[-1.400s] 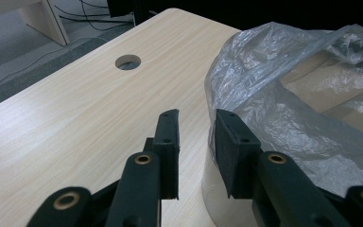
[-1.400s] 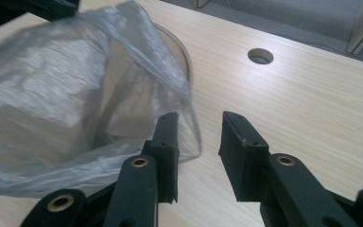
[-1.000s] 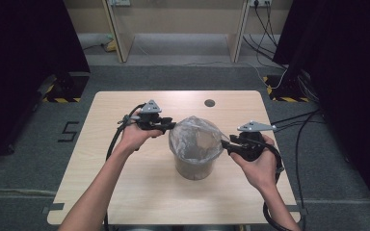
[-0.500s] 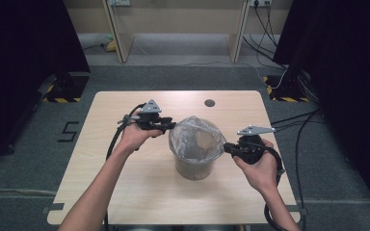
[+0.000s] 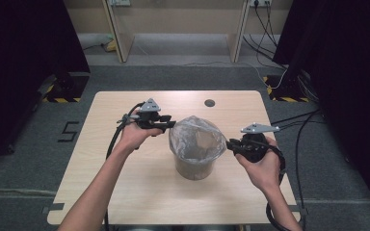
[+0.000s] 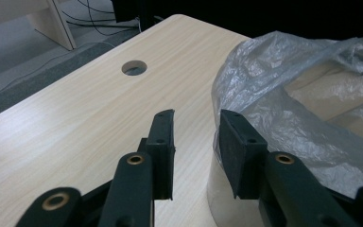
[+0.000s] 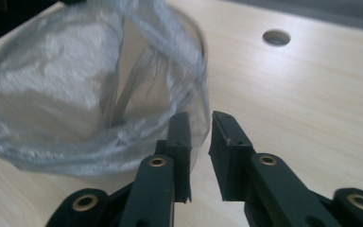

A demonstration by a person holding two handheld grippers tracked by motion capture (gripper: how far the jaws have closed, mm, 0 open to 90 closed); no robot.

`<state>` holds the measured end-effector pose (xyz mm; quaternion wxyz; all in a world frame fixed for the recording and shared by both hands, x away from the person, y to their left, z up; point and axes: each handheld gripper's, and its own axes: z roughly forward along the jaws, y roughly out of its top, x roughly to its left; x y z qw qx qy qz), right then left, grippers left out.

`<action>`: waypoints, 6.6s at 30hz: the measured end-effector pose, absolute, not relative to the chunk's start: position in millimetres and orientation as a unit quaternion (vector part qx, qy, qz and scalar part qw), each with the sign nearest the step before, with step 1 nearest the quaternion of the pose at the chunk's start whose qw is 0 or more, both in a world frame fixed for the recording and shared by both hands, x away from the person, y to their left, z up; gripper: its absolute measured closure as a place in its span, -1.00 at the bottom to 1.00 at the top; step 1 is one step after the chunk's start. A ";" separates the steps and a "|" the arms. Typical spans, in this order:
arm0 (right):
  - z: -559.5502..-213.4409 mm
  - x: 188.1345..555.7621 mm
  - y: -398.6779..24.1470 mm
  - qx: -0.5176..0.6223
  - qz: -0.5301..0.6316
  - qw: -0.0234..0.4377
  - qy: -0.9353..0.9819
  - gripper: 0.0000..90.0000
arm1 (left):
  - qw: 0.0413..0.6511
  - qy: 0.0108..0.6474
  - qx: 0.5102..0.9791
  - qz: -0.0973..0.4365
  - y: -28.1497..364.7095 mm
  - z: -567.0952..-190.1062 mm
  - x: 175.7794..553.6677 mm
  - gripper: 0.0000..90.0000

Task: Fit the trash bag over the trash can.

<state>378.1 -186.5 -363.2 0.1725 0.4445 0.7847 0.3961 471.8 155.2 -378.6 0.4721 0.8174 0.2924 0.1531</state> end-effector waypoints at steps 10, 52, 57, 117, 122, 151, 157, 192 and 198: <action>-338.0 398.9 -166.4 0.409 0.413 0.191 0.791 0.49 | 0.487 0.266 0.817 0.155 150.3 -369.9 469.7 0.44; -358.6 442.3 -155.1 0.396 0.408 0.170 0.805 1.00 | 0.471 0.241 0.835 0.148 132.7 -378.7 485.9 0.99; -360.6 443.1 -157.4 0.403 0.410 0.171 0.800 1.00 | 0.475 0.241 0.833 0.149 131.5 -380.1 487.3 0.99; -371.7 451.3 -164.5 0.408 0.380 0.175 0.811 0.95 | 0.469 0.266 0.825 0.168 116.9 -390.1 494.1 0.99; -367.9 451.9 -165.2 0.409 0.379 0.185 0.809 0.78 | 0.471 0.263 0.825 0.171 116.2 -390.5 494.2 0.99; -356.5 459.4 -148.7 0.356 0.401 0.181 0.824 0.74 | 0.472 0.264 0.823 0.173 117.7 -391.6 495.1 0.95; -360.7 462.7 -150.6 0.366 0.408 0.171 0.819 1.00 | 0.473 0.261 0.823 0.173 117.2 -391.6 495.2 0.98; -373.0 473.8 -151.8 0.389 0.390 0.169 0.817 1.00 | 0.468 0.293 0.819 0.158 112.3 -391.0 500.5 0.99; -369.4 471.9 -144.4 0.372 0.354 0.194 0.836 1.00 | 0.464 0.300 0.818 0.161 110.5 -390.3 499.7 0.99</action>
